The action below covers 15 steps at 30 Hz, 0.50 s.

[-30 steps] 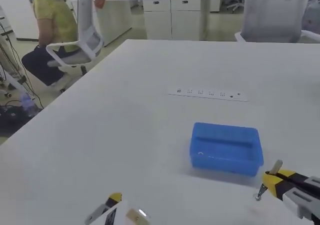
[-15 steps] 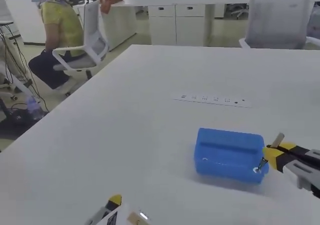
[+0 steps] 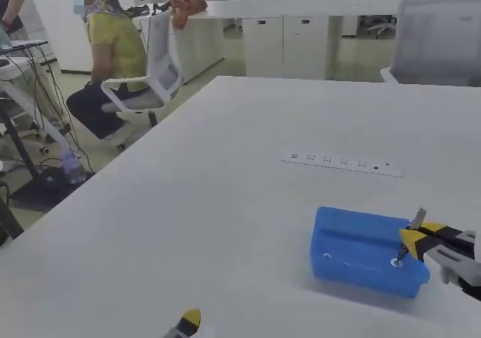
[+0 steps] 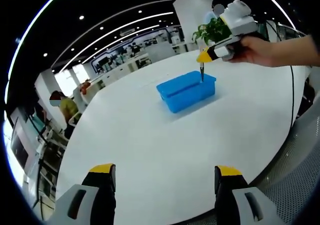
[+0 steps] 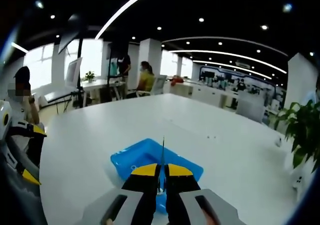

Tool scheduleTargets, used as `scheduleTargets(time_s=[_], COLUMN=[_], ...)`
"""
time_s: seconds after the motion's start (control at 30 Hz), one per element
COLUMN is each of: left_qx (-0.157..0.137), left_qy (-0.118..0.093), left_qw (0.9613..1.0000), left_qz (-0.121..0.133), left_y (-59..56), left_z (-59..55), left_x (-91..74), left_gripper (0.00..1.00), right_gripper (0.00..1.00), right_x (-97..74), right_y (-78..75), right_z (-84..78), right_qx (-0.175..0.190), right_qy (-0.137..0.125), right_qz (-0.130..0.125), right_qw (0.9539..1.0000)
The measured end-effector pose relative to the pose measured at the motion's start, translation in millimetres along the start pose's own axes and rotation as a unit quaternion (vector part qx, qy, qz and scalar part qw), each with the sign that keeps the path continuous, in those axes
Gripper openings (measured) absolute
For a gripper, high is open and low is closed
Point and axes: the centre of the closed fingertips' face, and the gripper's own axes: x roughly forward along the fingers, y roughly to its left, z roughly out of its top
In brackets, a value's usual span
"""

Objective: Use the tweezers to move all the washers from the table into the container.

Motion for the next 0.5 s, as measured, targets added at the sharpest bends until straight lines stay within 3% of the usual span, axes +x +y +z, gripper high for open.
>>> scheduleTargets(time_s=[0.2,0.5], left_qx=[0.001,-0.001], left_qy=[-0.002,-0.008], left_qw=[1.0,1.0], left_qz=[-0.001,0.001], left_y=[-0.6,0.2], left_z=[0.7,3.3], left_x=[-0.5,-2.3], left_gripper=[0.82,0.81], right_gripper=[0.01,0.01], right_x=[10.3,19.4], right_y=[2.8,7.8], right_z=[-17.0,-24.9], right_qx=[-0.004,-0.009], right_qy=[0.027,0.044], right_qz=[0.006,0.009], right_qw=[0.9996,0.9989])
